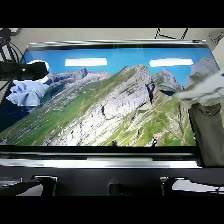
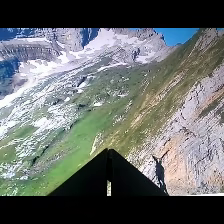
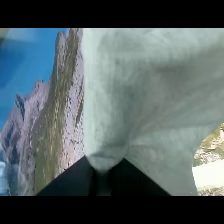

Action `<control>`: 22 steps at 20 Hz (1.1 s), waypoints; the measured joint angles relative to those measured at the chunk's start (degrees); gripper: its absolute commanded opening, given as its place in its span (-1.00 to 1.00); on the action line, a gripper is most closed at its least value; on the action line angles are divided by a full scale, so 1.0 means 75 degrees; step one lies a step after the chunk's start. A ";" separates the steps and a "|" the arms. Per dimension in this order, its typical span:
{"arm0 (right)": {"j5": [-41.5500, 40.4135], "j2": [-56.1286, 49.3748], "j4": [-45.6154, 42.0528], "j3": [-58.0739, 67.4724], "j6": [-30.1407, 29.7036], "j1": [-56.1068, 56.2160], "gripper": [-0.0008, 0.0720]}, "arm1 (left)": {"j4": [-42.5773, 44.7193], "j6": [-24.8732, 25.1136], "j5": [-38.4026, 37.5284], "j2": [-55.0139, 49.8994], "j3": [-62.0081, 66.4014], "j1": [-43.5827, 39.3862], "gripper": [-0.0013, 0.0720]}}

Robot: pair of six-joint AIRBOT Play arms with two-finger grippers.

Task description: Fold the clothes and pants, and hang the long-sleeved shirts on hangers.

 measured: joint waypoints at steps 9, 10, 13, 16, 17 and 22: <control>0.0901 0.0294 0.0026 0.0187 0.0892 -0.1798 -0.87 | -0.0003 0.0102 0.0000 0.0000 0.0000 -0.0044 -0.89; 0.1139 0.0321 -0.0017 0.0189 0.0944 -0.1941 -0.87 | 0.0000 0.0131 0.0006 0.0000 0.0000 -0.0055 -0.89; 0.1746 0.0382 -0.0868 0.0181 0.1003 -0.2165 -0.87 | -0.0009 0.0184 0.0058 0.0000 0.0000 -0.0099 -0.89; 0.1979 0.0498 -0.2224 -0.0181 0.0997 -0.2256 -0.87 | -0.0015 0.0210 0.0093 0.0000 0.0000 -0.0117 -0.89; 0.2046 0.0571 -0.2702 -0.0484 0.0953 -0.2270 -0.87 | -0.0015 0.0213 0.0102 -0.0003 0.0000 -0.0119 -0.89; 0.1769 0.0848 -0.4564 -0.2576 0.0405 -0.2302 -0.87 | -0.0026 0.0224 0.0114 -0.0015 0.0000 -0.0131 -0.89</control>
